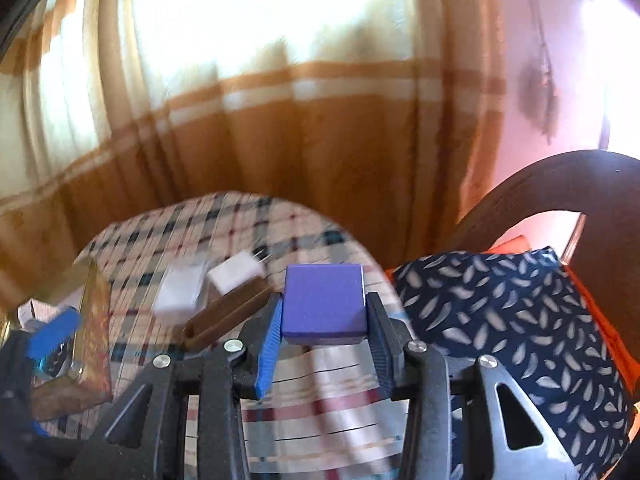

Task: Organize rigid objects
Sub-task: 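Grasp the brown wooden comb with the left tool while the right tool holds the purple block, then carry the brown comb to the tray with the left tool while the right tool carries the purple block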

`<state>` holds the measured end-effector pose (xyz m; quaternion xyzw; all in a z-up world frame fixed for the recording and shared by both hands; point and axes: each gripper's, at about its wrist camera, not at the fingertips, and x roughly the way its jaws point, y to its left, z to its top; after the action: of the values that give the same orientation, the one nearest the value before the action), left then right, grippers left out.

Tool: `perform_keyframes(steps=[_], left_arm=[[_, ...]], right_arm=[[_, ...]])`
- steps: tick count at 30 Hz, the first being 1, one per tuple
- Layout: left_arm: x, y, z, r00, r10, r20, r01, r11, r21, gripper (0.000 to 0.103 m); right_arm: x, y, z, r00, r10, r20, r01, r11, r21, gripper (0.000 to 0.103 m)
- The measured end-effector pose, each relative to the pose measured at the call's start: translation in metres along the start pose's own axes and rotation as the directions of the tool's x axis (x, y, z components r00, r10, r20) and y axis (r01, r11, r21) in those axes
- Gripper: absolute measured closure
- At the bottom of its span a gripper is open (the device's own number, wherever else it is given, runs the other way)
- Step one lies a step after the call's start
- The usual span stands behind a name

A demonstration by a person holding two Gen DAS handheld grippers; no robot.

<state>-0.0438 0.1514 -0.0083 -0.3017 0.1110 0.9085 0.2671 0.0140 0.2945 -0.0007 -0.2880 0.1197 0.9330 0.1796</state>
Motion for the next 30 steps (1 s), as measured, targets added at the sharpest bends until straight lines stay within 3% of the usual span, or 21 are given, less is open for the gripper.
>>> perform_keyframes(steps=[5,7,13,17,22,24,30], left_arm=[[0.042,-0.005,0.006,0.991,-0.015,-0.135,0.014,1.000,-0.010,0.014],[0.054,-0.007,0.006,0.987,-0.033,-0.158,0.030,0.999,-0.023,0.020],[0.085,-0.007,0.014,0.967,-0.089,-0.237,0.068,0.993,-0.096,0.023],[0.091,-0.012,0.017,0.969,-0.085,-0.232,0.067,0.994,-0.085,0.034],[0.089,-0.014,0.014,0.970,-0.095,-0.222,0.082,0.994,-0.068,0.072],[0.085,-0.012,0.012,0.968,-0.128,-0.217,0.114,0.991,-0.076,0.078],[0.069,0.004,-0.002,0.959,-0.208,-0.191,0.174,0.968,-0.180,0.079]], right_arm=[[0.000,-0.010,-0.002,1.000,0.012,0.004,-0.012,0.999,0.037,0.060],[0.002,-0.013,-0.003,1.000,0.016,-0.001,-0.016,0.999,0.047,0.060],[0.006,-0.017,-0.003,1.000,0.029,-0.010,-0.028,0.997,0.066,0.060],[0.007,-0.020,-0.003,0.999,0.029,-0.014,-0.028,0.997,0.075,0.060],[0.008,-0.021,-0.005,0.999,0.031,-0.022,-0.029,0.996,0.089,0.060],[0.007,-0.021,-0.005,0.999,0.029,-0.022,-0.026,0.996,0.089,0.060],[0.002,-0.019,-0.007,0.999,0.029,-0.018,-0.028,0.996,0.089,0.060]])
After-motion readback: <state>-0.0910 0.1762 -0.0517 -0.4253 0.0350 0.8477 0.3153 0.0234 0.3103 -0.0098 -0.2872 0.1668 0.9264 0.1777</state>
